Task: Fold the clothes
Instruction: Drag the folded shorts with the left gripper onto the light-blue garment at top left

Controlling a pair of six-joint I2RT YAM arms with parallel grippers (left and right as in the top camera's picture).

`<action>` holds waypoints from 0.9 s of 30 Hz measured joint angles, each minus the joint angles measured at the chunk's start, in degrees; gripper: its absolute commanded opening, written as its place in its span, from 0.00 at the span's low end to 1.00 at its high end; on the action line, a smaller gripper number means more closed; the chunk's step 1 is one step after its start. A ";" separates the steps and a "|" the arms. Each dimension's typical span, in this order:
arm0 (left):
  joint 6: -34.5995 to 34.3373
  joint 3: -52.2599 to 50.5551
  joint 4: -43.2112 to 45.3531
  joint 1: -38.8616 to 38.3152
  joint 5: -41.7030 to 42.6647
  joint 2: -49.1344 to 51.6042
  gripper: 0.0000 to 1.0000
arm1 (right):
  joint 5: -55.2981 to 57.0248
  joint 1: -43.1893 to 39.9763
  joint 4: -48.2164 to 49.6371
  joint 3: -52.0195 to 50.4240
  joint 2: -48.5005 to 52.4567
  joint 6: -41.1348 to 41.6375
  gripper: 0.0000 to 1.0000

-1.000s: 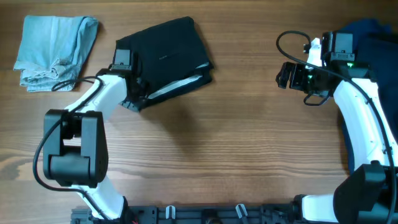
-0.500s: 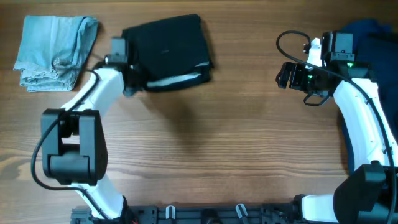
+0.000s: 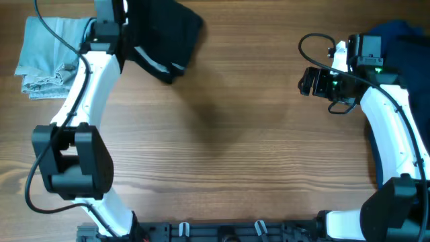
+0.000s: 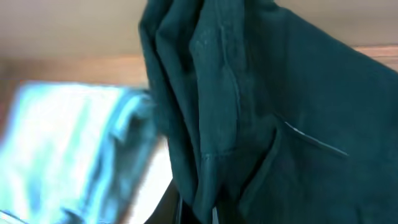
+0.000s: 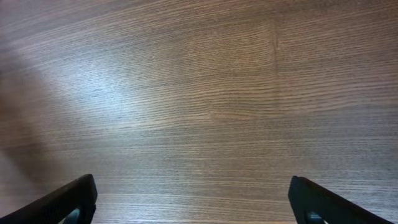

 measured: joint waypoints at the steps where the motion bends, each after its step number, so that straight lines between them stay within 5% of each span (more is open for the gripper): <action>1: 1.77 0.00 1.18 0.61 -0.79 0.00 0.04 | 0.02 0.00 0.00 0.00 0.00 0.00 1.00; 9: 9.35 0.00 3.87 9.92 -3.26 0.00 0.04 | 0.00 0.00 0.00 0.00 0.00 0.00 1.00; 27: 9.33 2.67 7.30 18.38 -8.79 0.00 0.04 | 0.02 -0.02 0.00 0.00 0.00 0.00 1.00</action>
